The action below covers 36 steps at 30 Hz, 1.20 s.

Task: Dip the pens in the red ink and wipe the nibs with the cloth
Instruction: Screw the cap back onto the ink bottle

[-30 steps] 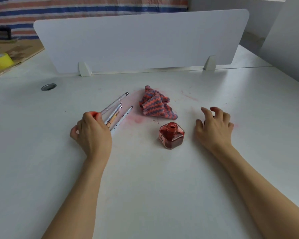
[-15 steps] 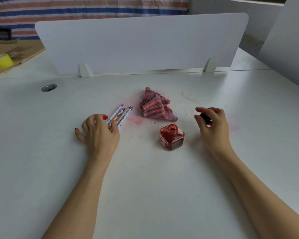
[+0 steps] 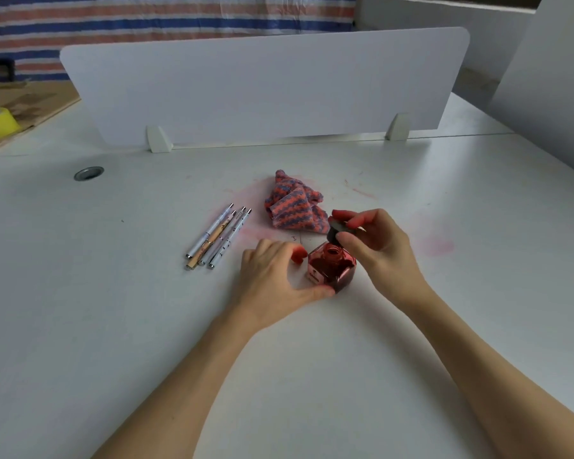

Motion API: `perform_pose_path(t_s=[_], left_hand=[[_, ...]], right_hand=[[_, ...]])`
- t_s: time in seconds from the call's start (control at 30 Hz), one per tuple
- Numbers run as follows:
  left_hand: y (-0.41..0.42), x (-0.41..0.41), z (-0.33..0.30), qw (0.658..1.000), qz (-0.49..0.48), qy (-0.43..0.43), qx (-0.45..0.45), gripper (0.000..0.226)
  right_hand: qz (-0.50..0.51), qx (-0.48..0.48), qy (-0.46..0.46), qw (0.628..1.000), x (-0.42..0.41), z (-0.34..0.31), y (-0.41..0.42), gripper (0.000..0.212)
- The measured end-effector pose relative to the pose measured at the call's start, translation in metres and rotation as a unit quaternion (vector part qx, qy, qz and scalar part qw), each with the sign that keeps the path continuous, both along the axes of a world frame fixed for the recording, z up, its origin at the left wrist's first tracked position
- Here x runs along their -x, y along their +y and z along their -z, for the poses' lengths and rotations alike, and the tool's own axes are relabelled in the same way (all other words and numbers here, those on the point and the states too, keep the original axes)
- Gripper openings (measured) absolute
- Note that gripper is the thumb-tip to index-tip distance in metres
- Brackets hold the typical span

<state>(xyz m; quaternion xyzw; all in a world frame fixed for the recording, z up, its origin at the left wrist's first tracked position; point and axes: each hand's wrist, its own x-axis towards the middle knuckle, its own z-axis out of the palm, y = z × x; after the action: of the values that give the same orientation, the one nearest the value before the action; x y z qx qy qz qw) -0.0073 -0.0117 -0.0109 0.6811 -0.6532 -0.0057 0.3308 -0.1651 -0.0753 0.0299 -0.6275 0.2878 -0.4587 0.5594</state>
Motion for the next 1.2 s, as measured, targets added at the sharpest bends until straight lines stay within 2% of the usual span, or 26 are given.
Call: perform_pose_path(t_s=[0.1, 0.23, 0.37, 0.43, 0.6, 0.7, 0.8, 0.87, 0.93, 1.03, 1.13, 1.2], left_hand=[[0.0, 0.001, 0.001, 1.0, 0.012, -0.011, 0.012, 0.066], [-0.003, -0.001, 0.003, 1.0, 0.027, -0.012, 0.001, 0.065], [-0.004, -0.003, 0.005, 0.999, 0.032, -0.016, -0.002, 0.063], [-0.004, -0.003, 0.005, 0.999, 0.028, -0.022, -0.001, 0.063], [-0.004, -0.002, 0.005, 0.999, 0.027, -0.019, -0.002, 0.062], [-0.005, -0.003, 0.005, 0.999, 0.026, -0.023, 0.0, 0.063], [-0.006, -0.003, 0.006, 0.999, 0.024, -0.024, 0.0, 0.064], [-0.006, -0.003, 0.007, 0.999, 0.024, -0.023, 0.001, 0.063], [-0.007, -0.004, 0.008, 0.999, 0.025, -0.021, 0.001, 0.063], [-0.007, -0.004, 0.008, 1.0, 0.029, -0.011, 0.004, 0.062], [-0.006, -0.004, 0.008, 0.999, 0.031, -0.01, 0.005, 0.062], [-0.006, -0.004, 0.008, 0.999, 0.031, -0.012, 0.001, 0.062]], right_hand=[[-0.049, 0.069, 0.107, 0.991, 0.005, -0.002, 0.0, 0.025], [-0.072, 0.158, 0.23, 0.958, 0.013, -0.014, -0.005, 0.026], [-0.103, 0.239, 0.344, 0.902, 0.015, -0.028, -0.009, 0.03], [-0.118, 0.249, 0.386, 0.88, 0.013, -0.034, -0.01, 0.032], [-0.095, 0.258, 0.426, 0.862, 0.004, -0.04, -0.013, 0.023], [-0.077, 0.264, 0.446, 0.852, 0.003, -0.04, -0.014, 0.034], [-0.123, 0.253, 0.429, 0.858, 0.01, -0.04, -0.017, 0.042], [-0.136, 0.264, 0.418, 0.859, 0.012, -0.038, -0.018, 0.038], [-0.108, 0.276, 0.419, 0.858, 0.009, -0.038, -0.018, 0.03], [-0.071, 0.277, 0.461, 0.84, 0.005, -0.041, -0.018, 0.033], [-0.136, 0.241, 0.431, 0.859, 0.008, -0.042, -0.02, 0.032], [-0.144, 0.25, 0.422, 0.859, 0.009, -0.041, -0.019, 0.031]])
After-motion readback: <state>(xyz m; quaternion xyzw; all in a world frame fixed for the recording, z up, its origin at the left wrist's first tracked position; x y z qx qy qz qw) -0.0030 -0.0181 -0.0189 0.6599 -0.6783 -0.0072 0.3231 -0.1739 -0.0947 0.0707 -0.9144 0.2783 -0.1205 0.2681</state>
